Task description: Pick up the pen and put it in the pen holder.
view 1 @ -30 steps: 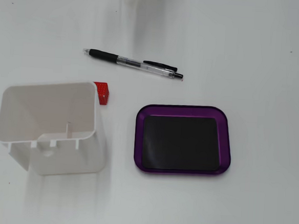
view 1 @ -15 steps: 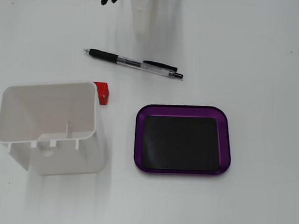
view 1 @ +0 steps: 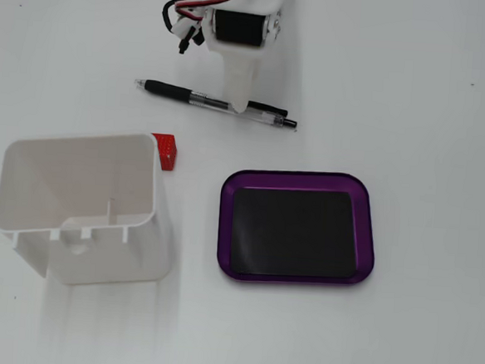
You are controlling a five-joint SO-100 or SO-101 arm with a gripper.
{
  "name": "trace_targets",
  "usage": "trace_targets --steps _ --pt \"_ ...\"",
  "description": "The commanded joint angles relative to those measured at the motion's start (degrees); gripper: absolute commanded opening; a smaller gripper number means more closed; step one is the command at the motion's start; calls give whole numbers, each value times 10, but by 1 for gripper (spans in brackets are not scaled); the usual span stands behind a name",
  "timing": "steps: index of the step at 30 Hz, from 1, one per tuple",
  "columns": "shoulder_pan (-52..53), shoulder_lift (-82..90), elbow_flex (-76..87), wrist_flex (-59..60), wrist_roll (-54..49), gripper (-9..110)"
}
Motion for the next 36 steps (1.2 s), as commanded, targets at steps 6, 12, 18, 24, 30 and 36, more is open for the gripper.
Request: trace_targets --steps 6,12,18,24,30,36 --pt "33 -39 -5 -61 -19 15" --pt "77 -46 9 -86 -47 15" --pt "78 -46 24 -87 -55 15" --pt "76 -46 24 -87 -56 9" --pt "65 -47 24 -87 -67 0" --pt "33 -36 23 -78 -76 -1"
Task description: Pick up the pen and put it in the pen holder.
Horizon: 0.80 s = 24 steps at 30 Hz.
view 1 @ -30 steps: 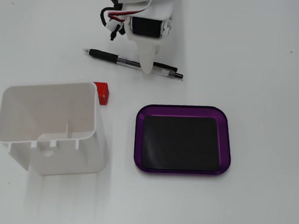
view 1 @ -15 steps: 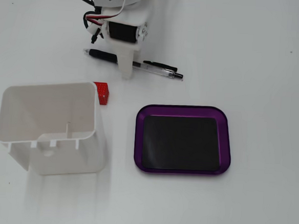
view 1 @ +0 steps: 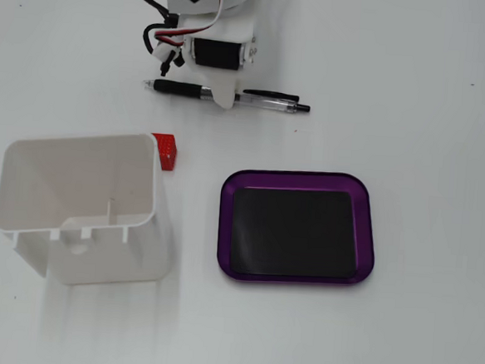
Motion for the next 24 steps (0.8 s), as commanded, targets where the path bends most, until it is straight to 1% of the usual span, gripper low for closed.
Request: trace_targets --steps 1,4,10,13,15,19,21,24 --pt "-8 19 -11 7 -2 -1" --pt "0 68 -42 34 8 -1" --pt "2 250 -157 76 156 -1" --pt "-6 326 -217 117 160 0" --pt "-22 368 -243 120 163 -1" --pt "-21 405 -251 50 180 -1" --pt "-8 404 -242 0 250 -1" --pt "10 395 -223 -82 401 -1"
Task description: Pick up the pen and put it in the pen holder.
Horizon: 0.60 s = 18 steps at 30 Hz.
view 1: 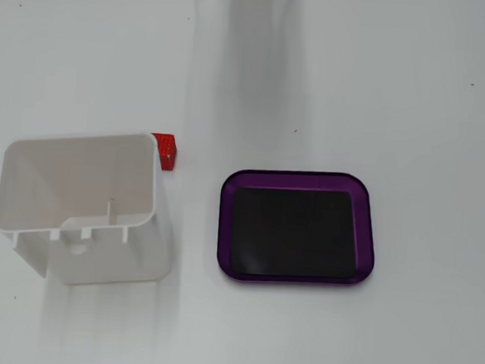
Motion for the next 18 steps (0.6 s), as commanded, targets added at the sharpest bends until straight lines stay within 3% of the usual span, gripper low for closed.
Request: trace_targets --steps 1,6,18 --pt "11 0 4 -103 122 0" --pt "8 -103 3 -206 224 0" --pt "34 -377 -148 -259 244 0"
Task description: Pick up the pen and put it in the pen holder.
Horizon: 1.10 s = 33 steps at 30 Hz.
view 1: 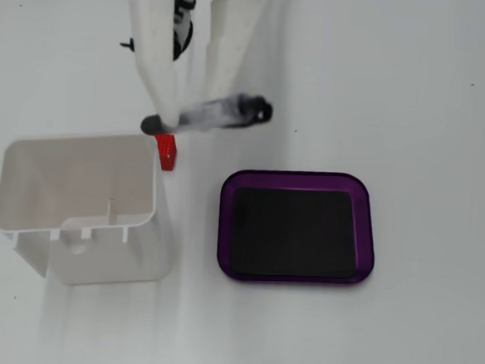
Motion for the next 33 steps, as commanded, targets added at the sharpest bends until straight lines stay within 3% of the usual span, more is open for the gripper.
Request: trace_targets --steps 1,10,21,30,33 --pt "22 -37 -75 -12 23 0" --pt "89 -132 -146 -6 29 0" --pt "90 -139 -142 -3 28 5" --pt "91 -127 -155 102 23 15" --pt "87 -87 -178 168 -41 18"
